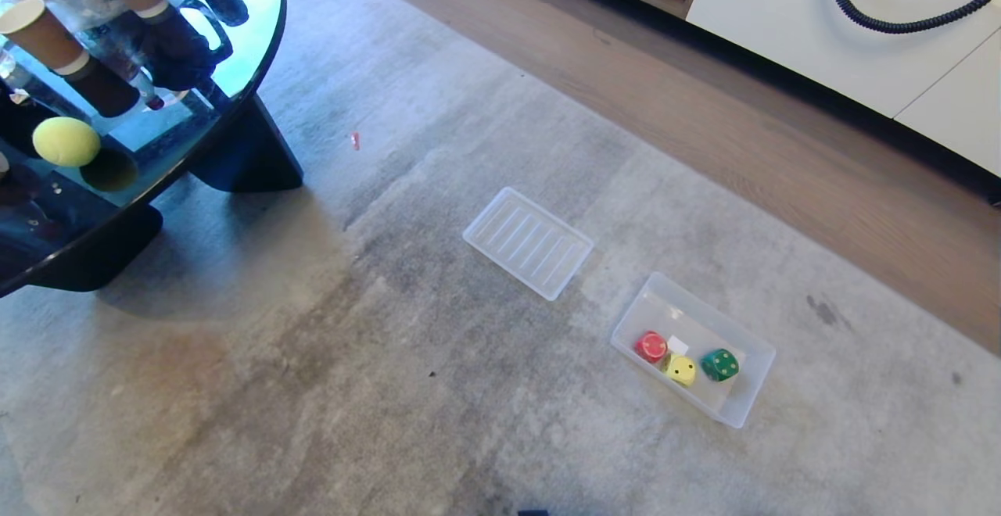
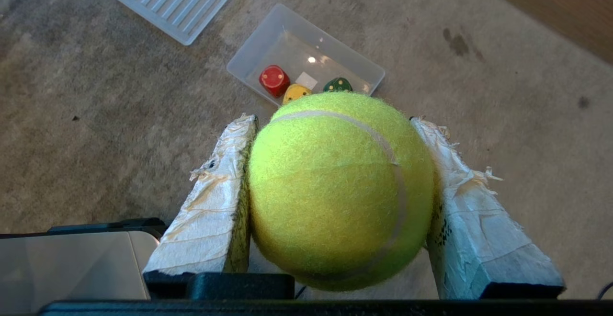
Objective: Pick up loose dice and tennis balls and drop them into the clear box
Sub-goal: Put the ball in the box
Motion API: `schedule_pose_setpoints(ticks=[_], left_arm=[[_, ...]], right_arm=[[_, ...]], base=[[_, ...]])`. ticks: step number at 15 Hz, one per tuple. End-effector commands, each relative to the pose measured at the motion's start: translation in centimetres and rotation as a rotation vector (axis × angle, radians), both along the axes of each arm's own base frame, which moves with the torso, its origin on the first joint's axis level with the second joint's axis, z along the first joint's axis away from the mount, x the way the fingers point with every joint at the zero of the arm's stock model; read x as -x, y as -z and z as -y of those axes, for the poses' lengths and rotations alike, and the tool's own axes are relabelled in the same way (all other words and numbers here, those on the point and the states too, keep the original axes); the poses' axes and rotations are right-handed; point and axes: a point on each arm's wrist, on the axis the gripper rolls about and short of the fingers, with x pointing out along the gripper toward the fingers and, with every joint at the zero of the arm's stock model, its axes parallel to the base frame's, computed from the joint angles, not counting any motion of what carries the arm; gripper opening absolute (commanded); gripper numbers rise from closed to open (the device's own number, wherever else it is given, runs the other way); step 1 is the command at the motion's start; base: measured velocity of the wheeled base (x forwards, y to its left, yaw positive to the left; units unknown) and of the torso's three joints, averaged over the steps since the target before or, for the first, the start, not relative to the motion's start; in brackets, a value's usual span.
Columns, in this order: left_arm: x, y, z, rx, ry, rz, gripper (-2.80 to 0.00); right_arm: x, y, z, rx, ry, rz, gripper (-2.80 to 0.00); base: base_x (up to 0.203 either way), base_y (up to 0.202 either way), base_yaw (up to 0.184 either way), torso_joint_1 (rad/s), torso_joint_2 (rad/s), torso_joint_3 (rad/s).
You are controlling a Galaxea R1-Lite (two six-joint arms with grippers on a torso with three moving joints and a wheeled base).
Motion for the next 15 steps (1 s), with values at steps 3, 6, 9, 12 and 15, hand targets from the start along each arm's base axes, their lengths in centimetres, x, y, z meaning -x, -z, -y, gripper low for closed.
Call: schedule_pose_setpoints(ticks=[3,6,9,12,15], left_arm=[[0.00,0.00,0.00,0.000,-0.001,0.000,-2.80],[0.00,0.00,0.00,0.000,-0.001,0.000,-2.80],[0.00,0.00,0.00,0.002,-0.001,0.000,-2.80],[0.00,0.00,0.00,0.000,-0.001,0.000,-2.80],[0.00,0.00,0.00,0.001,-0.001,0.000,-2.80]], right_arm=[[-0.01,0.01,0.00,0.000,0.001,-0.002,-2.80],[-0.01,0.01,0.00,0.000,0.000,-0.002,-2.80],[-0.01,0.01,0.00,0.000,0.000,-0.002,-2.80],[-0.01,0.01,0.00,0.000,0.000,-0.002,-2.80],[-0.01,0.01,0.00,0.000,0.000,-0.002,-2.80]], base=[[0.000,0.000,0.000,-0.001,0.00,-0.199],[0.000,0.000,0.000,0.001,0.00,-0.197],[0.000,0.000,0.000,0.008,0.01,-0.192],[0.000,0.000,0.000,0.001,0.00,-0.199],[0.000,0.000,0.000,0.004,0.01,-0.199]])
